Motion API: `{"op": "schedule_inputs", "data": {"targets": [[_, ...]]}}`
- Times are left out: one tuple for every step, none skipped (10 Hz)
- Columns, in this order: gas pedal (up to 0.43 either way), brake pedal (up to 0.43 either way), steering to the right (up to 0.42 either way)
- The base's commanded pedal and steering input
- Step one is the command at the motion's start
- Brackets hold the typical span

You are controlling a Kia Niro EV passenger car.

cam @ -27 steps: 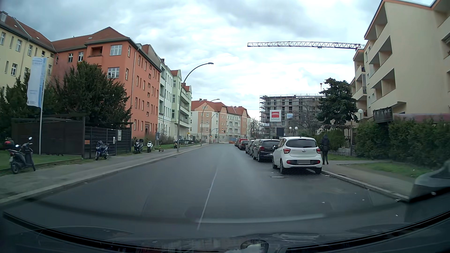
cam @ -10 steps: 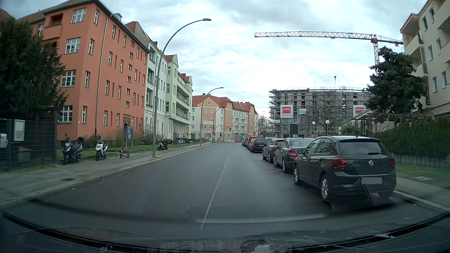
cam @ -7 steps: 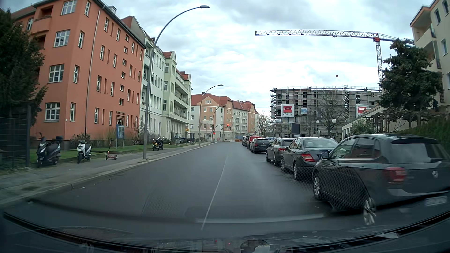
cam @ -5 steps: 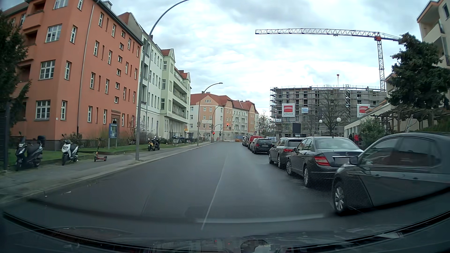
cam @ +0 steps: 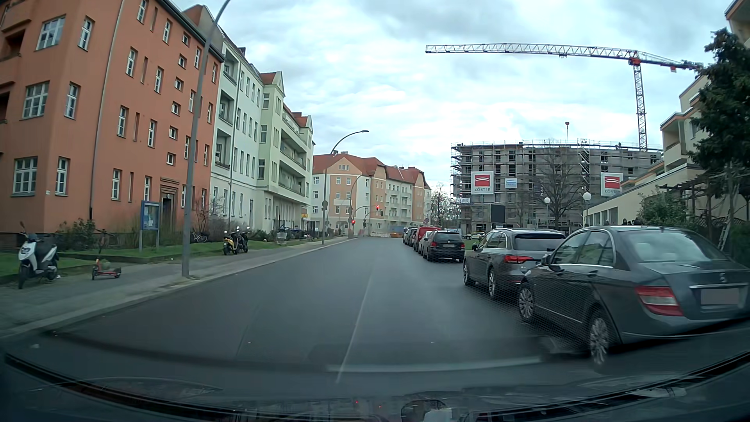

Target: Follow the waypoints while adhering to traffic rules and regulations

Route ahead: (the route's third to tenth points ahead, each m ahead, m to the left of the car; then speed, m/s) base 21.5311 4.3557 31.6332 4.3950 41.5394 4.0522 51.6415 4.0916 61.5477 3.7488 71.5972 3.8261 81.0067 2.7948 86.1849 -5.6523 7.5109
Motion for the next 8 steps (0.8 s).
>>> {"op": "schedule_inputs", "data": {"targets": [[0.0,0.012,0.003],[0.0,0.012,0.002],[0.0,0.012,0.001],[0.0,0.012,0.001],[0.0,0.012,0.001],[0.0,0.012,0.001],[0.0,0.012,0.001],[0.0,0.012,0.001]]}}
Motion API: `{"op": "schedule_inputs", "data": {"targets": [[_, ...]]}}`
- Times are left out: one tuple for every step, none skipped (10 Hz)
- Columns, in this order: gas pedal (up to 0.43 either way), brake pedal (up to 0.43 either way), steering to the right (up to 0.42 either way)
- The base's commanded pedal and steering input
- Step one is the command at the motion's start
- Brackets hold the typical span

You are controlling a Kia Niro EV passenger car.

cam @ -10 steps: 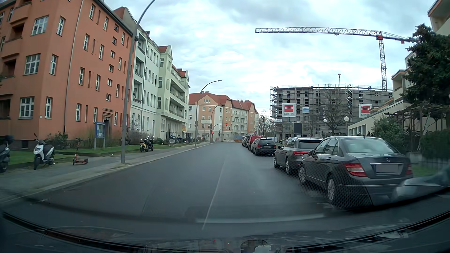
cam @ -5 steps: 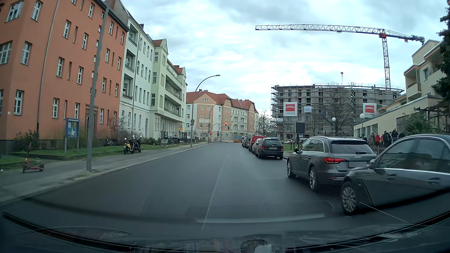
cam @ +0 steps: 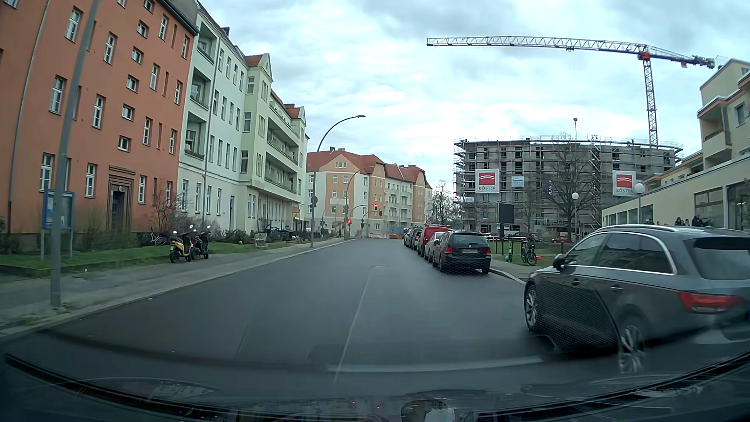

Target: Follow the waypoints while adhering to traffic rules and regulations

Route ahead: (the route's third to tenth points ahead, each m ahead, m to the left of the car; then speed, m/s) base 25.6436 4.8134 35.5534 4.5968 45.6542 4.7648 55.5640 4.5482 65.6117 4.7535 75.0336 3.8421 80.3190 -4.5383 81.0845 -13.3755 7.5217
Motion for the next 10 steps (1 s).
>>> {"op": "schedule_inputs", "data": {"targets": [[0.0,0.012,0.001],[0.0,0.012,0.001],[0.0,0.012,0.001],[0.0,0.012,0.001],[0.0,0.012,0.001],[0.0,0.012,0.001],[0.0,0.012,0.001],[0.0,0.012,0.001],[0.0,0.012,0.0],[0.0,0.012,0.0]]}}
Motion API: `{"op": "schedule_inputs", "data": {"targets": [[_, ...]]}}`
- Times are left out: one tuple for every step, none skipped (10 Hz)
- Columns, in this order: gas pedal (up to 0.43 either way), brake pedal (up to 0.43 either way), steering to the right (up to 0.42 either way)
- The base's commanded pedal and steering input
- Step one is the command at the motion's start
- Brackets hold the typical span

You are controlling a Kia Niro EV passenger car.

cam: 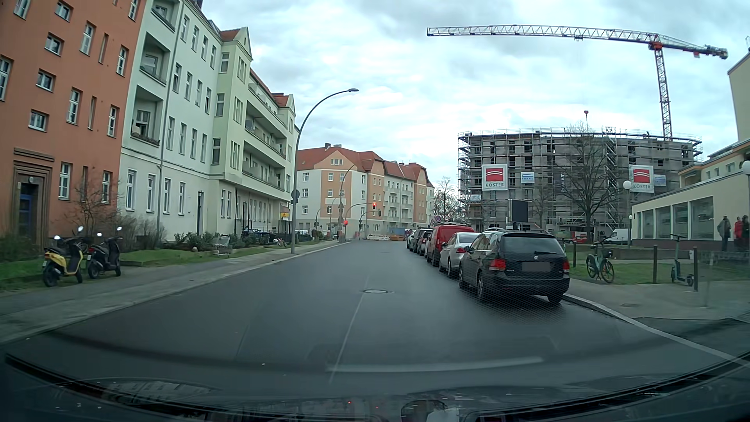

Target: Follow the waypoints while adhering to traffic rules and regulations

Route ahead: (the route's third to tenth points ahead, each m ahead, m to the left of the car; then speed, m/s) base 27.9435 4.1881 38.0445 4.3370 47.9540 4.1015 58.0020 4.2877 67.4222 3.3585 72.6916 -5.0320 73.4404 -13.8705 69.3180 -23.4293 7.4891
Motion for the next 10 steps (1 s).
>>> {"op": "schedule_inputs", "data": {"targets": [[0.0,0.012,0.0],[0.0,0.012,0.0],[0.0,0.012,0.0],[0.0,0.012,0.0],[0.0,0.012,-0.001],[0.0,0.012,0.0],[0.0,0.012,-0.001],[0.0,0.012,-0.001],[0.0,0.012,-0.001],[0.0,0.012,-0.001]]}}
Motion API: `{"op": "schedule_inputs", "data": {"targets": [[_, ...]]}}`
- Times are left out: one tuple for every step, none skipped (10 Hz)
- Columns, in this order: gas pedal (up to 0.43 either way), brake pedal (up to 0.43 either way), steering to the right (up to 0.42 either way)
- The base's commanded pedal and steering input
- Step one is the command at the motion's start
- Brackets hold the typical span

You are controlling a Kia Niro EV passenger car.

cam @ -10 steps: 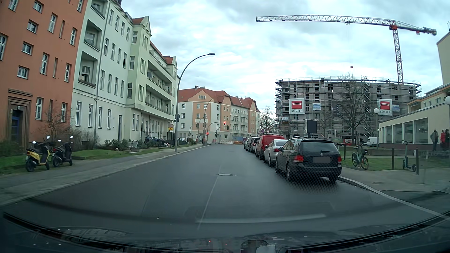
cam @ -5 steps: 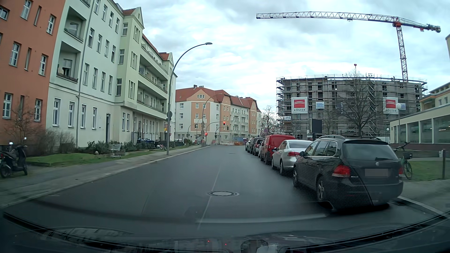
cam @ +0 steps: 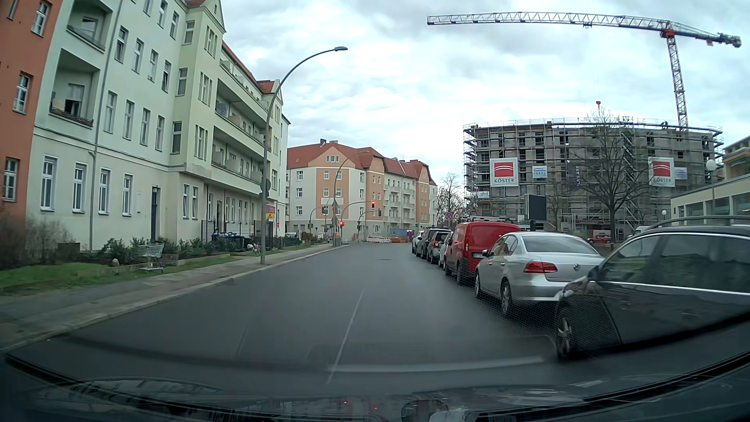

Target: Follow the waypoints while adhering to traffic rules and regulations

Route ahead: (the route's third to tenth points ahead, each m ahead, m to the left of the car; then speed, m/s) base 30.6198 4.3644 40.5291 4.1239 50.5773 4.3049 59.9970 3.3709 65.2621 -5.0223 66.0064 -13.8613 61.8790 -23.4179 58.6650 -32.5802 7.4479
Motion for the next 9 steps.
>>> {"op": "schedule_inputs", "data": {"targets": [[0.0,0.012,-0.001],[0.0,0.012,-0.002],[0.0,0.012,-0.002],[0.0,0.012,-0.002],[0.0,0.012,-0.001],[0.047,0.012,-0.002],[0.059,0.012,-0.002],[0.039,0.012,-0.002],[0.008,0.012,-0.001]]}}
